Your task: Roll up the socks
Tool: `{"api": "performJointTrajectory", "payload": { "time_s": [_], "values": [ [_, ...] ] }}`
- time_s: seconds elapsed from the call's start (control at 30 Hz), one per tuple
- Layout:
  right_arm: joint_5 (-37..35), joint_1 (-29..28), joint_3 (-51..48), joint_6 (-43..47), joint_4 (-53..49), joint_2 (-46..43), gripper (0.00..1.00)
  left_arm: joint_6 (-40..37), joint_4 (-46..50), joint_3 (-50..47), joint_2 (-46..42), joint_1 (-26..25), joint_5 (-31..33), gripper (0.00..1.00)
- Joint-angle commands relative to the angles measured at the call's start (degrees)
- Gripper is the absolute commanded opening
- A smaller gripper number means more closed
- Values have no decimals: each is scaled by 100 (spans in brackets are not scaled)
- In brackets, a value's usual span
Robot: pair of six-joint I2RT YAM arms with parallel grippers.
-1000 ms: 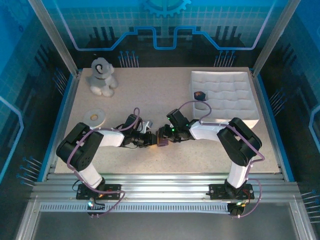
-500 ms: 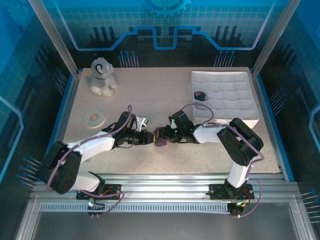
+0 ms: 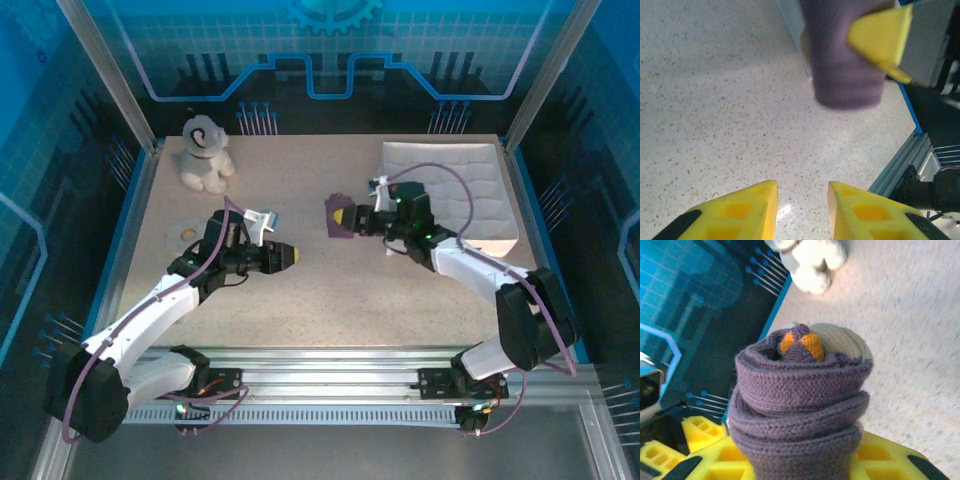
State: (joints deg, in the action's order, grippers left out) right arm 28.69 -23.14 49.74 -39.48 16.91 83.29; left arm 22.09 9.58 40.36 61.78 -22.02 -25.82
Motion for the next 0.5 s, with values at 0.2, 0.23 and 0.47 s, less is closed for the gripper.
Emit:
{"api": "performJointTrajectory", "payload": {
  "time_s": [0.2,0.23,0.47],
  "values": [
    [22,1697,390,2101,-859,-865,0,-10,-449,429,479,80,-555,32],
    [-85,1878,308,2263,-777,-951,0,-55,-326,567,640,75,-567,32],
    [-537,2703,-109,2908,-270,-1101,0,-699,695,2208,2228,-465,-468,30]
  ]
}}
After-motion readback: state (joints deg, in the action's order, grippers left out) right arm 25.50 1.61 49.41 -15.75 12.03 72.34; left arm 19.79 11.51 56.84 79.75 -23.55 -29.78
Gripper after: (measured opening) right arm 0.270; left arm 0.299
